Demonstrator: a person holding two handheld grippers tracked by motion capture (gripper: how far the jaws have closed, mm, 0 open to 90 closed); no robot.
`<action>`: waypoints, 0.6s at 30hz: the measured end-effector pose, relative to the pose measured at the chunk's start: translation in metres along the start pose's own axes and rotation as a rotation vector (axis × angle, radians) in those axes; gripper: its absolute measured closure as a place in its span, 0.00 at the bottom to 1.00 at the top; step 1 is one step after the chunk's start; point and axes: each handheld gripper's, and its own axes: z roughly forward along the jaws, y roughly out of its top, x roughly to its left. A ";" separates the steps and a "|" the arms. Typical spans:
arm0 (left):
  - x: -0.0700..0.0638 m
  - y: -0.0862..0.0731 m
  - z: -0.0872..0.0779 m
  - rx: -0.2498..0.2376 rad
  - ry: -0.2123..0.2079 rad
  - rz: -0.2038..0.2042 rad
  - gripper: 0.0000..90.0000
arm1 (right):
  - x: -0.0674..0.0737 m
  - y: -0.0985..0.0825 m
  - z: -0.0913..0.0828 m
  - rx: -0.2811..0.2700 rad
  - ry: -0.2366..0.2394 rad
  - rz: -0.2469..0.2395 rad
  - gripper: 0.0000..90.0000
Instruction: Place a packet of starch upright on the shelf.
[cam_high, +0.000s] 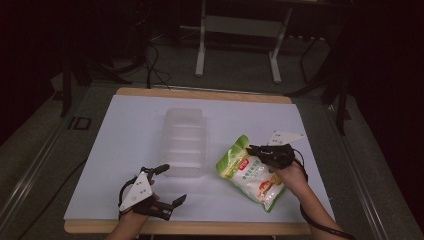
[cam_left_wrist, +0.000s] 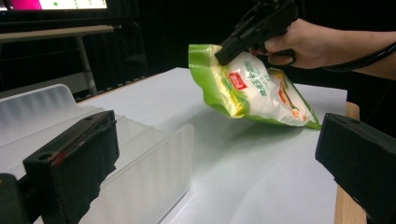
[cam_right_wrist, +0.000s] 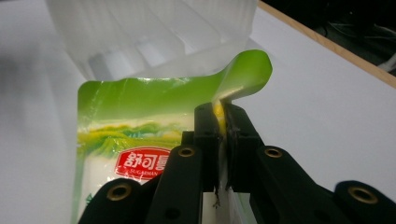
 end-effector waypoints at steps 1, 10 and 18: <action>0.000 0.000 0.000 0.000 -0.001 0.001 0.00 | 0.001 0.001 -0.003 -0.009 0.002 0.002 0.95; -0.005 0.001 0.002 -0.004 -0.009 0.006 0.00 | 0.011 0.014 -0.027 -0.116 -0.027 0.022 0.95; -0.010 0.007 0.004 -0.032 -0.020 -0.028 0.00 | 0.018 0.026 -0.038 -0.179 -0.044 0.012 0.95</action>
